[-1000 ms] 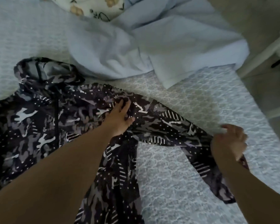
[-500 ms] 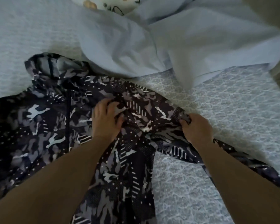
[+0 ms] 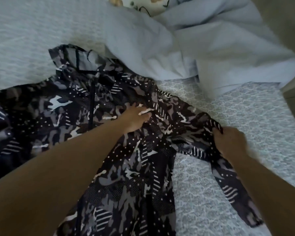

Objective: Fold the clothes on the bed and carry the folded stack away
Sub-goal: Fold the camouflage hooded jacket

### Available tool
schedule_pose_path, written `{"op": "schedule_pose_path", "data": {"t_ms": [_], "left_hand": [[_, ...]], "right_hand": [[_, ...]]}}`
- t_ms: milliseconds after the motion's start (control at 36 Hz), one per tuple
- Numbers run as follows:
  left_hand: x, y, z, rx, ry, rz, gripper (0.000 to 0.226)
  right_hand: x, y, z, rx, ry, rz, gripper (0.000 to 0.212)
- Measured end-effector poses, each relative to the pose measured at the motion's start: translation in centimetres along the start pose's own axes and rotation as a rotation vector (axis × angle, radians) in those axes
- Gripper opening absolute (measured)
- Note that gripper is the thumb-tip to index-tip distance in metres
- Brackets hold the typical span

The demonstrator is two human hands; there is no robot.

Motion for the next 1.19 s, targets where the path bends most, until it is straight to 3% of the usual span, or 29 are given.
{"op": "schedule_pose_path", "data": {"t_ms": [111, 167, 222, 278, 333, 389, 472, 528, 583, 722, 806, 861, 944, 1028, 1056, 1111, 1194], "left_hand": [[0.8, 3.8, 2.1, 0.132, 0.511, 0.202, 0.054], [1.9, 5.4, 3.9, 0.191, 0.595, 0.243, 0.066], [3.4, 6.5, 6.5, 0.164, 0.633, 0.296, 0.073], [5.2, 7.1, 9.2, 0.081, 0.605, 0.347, 0.076], [6.9, 7.3, 10.7, 0.063, 0.552, 0.357, 0.076], [8.4, 7.4, 10.8, 0.085, 0.475, 0.329, 0.070], [11.6, 7.0, 9.6, 0.046, 0.112, 0.310, 0.082], [13.7, 7.1, 7.8, 0.027, -0.059, 0.349, 0.087], [14.9, 7.2, 5.9, -0.001, -0.090, 0.343, 0.087], [15.3, 8.1, 4.8, -0.338, -0.173, 0.315, 0.081], [15.7, 8.6, 4.3, -0.321, -0.102, 0.350, 0.075], [15.2, 8.6, 5.0, -0.306, -0.086, 0.247, 0.067], [15.0, 9.5, 9.0, -0.436, -0.079, 0.177, 0.054], [15.9, 10.9, 13.4, -0.638, -0.242, 0.192, 0.054], [16.3, 11.4, 14.0, -0.663, -0.328, 0.222, 0.057], [16.6, 12.0, 13.9, -0.667, -0.462, 0.252, 0.066], [14.5, 12.2, 10.5, -0.609, -0.586, 0.073, 0.067]], "right_hand": [[9.5, 3.6, 3.9, 0.066, -0.260, 0.060, 0.033], [15.5, 6.8, 4.1, 0.194, -0.337, 0.163, 0.022], [21.5, 11.5, 2.0, 0.512, -0.566, 0.246, 0.020], [26.5, 16.9, -0.7, 0.954, -0.938, 0.228, 0.034], [29.1, 19.4, -3.0, 1.135, -1.091, 0.214, 0.050], [29.3, 18.4, -4.5, 0.981, -0.910, 0.303, 0.047], [26.9, 15.1, -5.1, 0.559, -0.552, 0.422, 0.036], [23.8, 13.1, -4.8, 0.317, -0.417, 0.376, 0.032], [20.4, 11.6, -5.1, 0.180, -0.330, 0.292, 0.029], [16.8, 10.7, -8.7, 0.241, -0.155, 0.261, 0.036], [16.8, 11.3, -11.2, 0.390, -0.185, 0.249, 0.055], [17.4, 11.8, -12.1, 0.460, -0.236, 0.242, 0.063], [19.1, 12.6, -12.4, 0.535, -0.325, 0.267, 0.057], [20.7, 14.1, -13.4, 0.718, -0.510, 0.248, 0.045], [21.1, 14.4, -13.4, 0.708, -0.515, 0.277, 0.039], [21.1, 14.2, -12.8, 0.530, -0.489, 0.323, 0.029], [19.7, 15.1, -12.6, 0.321, -0.405, 0.291, 0.028]]}}
Point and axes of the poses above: each hand's wrist, its own y-axis away from the middle knuckle, its own z-axis out of the back of the hand, x = y × z, the point moved 9 cm from there along -y, towards the middle knuckle, and after that the axes turned 3 degrees about y, right-handed, at the moved point
